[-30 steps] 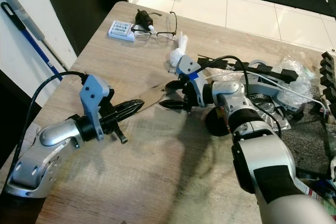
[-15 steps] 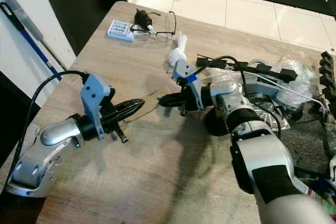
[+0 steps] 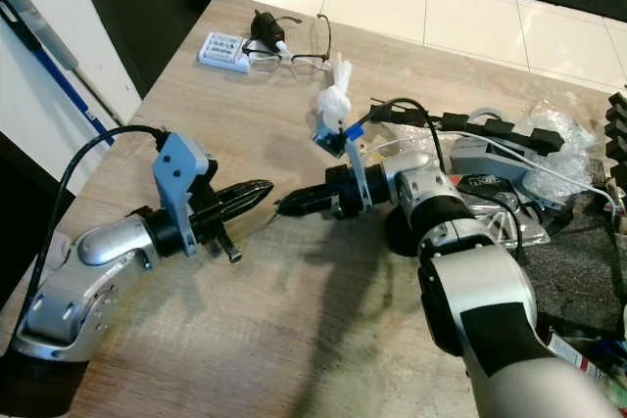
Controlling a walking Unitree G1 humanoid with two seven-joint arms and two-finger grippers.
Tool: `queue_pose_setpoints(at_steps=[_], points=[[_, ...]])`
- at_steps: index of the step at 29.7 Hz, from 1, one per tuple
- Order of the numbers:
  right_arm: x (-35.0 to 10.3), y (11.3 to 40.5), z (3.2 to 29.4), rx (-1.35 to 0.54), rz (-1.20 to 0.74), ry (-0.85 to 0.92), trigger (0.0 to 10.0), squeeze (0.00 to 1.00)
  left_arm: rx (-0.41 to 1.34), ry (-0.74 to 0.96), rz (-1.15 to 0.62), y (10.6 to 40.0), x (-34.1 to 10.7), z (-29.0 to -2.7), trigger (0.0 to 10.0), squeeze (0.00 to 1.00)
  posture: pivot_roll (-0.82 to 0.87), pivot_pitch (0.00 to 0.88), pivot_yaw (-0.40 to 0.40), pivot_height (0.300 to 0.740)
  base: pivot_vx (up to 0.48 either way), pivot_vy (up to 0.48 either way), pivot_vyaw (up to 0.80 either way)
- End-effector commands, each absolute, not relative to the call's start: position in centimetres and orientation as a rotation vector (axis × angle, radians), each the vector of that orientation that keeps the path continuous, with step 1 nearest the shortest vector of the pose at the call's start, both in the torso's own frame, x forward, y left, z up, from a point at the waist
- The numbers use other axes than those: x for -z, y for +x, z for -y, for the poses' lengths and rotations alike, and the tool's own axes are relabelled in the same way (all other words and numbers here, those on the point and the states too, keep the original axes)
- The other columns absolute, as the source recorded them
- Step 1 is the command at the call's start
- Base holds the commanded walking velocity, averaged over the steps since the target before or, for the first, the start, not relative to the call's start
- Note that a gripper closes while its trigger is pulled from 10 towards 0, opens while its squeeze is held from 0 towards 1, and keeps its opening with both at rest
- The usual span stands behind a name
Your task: Picking trash to rubbish bin
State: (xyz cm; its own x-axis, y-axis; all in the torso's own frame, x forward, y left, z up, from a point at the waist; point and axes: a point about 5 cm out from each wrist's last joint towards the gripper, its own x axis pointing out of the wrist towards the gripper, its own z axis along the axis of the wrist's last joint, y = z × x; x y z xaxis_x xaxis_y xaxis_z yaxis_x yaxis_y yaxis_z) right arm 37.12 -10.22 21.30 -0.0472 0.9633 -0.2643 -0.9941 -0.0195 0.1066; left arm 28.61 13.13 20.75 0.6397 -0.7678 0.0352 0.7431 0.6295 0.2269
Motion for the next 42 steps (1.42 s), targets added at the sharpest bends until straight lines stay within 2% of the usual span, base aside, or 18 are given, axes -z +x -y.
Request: queue_pose_setpoints(at_steps=[1, 7, 12, 13, 14, 15, 25, 29, 34, 35, 36, 37, 42], points=[[-21.5, 37.1, 10.4, -1.605, -0.284, -0.100, 0.0, 0.00, 0.885, 0.207, 0.112, 28.5, -20.1, -12.9, 10.0, 0.00, 0.00, 0.322, -0.088, 0.740, 0.000, 0.000, 0.00], [-21.4, 37.1, 11.3, -1.599, -0.339, -0.136, 0.0, 0.00, 0.842, 0.191, 0.140, 29.1, -20.6, -13.3, 10.0, 0.00, 0.00, 0.319, -0.086, 0.740, 0.000, 0.000, 0.00], [-20.7, 37.4, 12.3, -1.508, -0.346, -0.309, 0.0, 0.00, 0.842, 0.193, 0.140, 29.2, -20.7, -13.5, 10.0, 0.00, 0.00, 0.318, -0.084, 0.740, 0.000, 0.000, 0.00], [-20.5, 37.5, 12.2, -1.482, -0.324, -0.326, 1.7, 0.00, 0.843, 0.195, 0.139, 29.2, -20.7, -13.5, 10.0, 0.00, 0.00, 0.318, -0.084, 0.740, 0.000, 0.000, 0.00], [-20.4, 37.7, 12.1, -1.436, -0.268, -0.350, 10.0, 0.63, 0.844, 0.195, 0.139, 29.2, -20.7, -13.4, 10.0, 0.00, 0.00, 0.319, -0.087, 0.740, 0.000, 0.000, 0.00], [-20.4, 37.8, 11.9, -1.409, -0.232, -0.341, 10.0, 1.00, 0.845, 0.195, 0.140, 29.2, -20.7, -13.3, 10.0, 0.00, 0.00, 0.319, -0.087, 0.740, 0.000, 0.000, 0.00], [-21.9, 38.3, 11.8, -1.341, -0.075, -0.134, 10.0, 1.00, 0.863, 0.236, 0.109, 28.9, -20.0, -13.7, 10.0, 0.00, 0.01, 0.325, -0.090, 0.740, 0.000, 0.000, 0.00], [-22.0, 38.4, 11.8, -1.330, -0.061, -0.147, 10.0, 1.00, 0.864, 0.275, 0.082, 28.8, -19.4, -13.8, 10.0, 0.00, 0.01, 0.324, -0.091, 0.740, 0.000, 0.000, 0.00], [-20.5, 38.7, 11.3, -1.178, -0.063, -0.361, 10.0, 0.99, 0.863, 0.298, 0.072, 28.9, -19.0, -13.7, 10.0, 0.00, 0.01, 0.316, -0.092, 0.740, 0.000, 0.000, 0.00], [-20.1, 38.8, 11.3, -1.143, -0.068, -0.399, 10.0, 0.09, 0.861, 0.299, 0.077, 28.9, -19.1, -13.6, 10.0, 0.00, 0.02, 0.308, -0.093, 0.740, 0.000, 0.000, 0.00], [-19.9, 38.9, 11.3, -1.122, -0.069, -0.424, 10.0, 0.09, 0.859, 0.299, 0.080, 28.9, -19.2, -13.6, 10.0, 0.00, 0.02, 0.308, -0.093, 0.740, 0.000, 0.000, 0.00], [-19.6, 39.0, 11.2, -1.072, -0.054, -0.489, 10.0, 0.00, 0.858, 0.301, 0.082, 29.0, -19.2, -13.6, 10.0, 0.00, 0.02, 0.303, -0.093, 0.740, 0.000, 0.000, 0.00], [-18.7, 38.8, 10.8, -1.060, -0.058, -0.549, 10.0, 0.00, 0.859, 0.311, 0.085, 29.0, -19.3, -13.7, 10.0, 0.00, 0.03, 0.292, -0.095, 0.740, 0.000, 0.000, 0.00]])
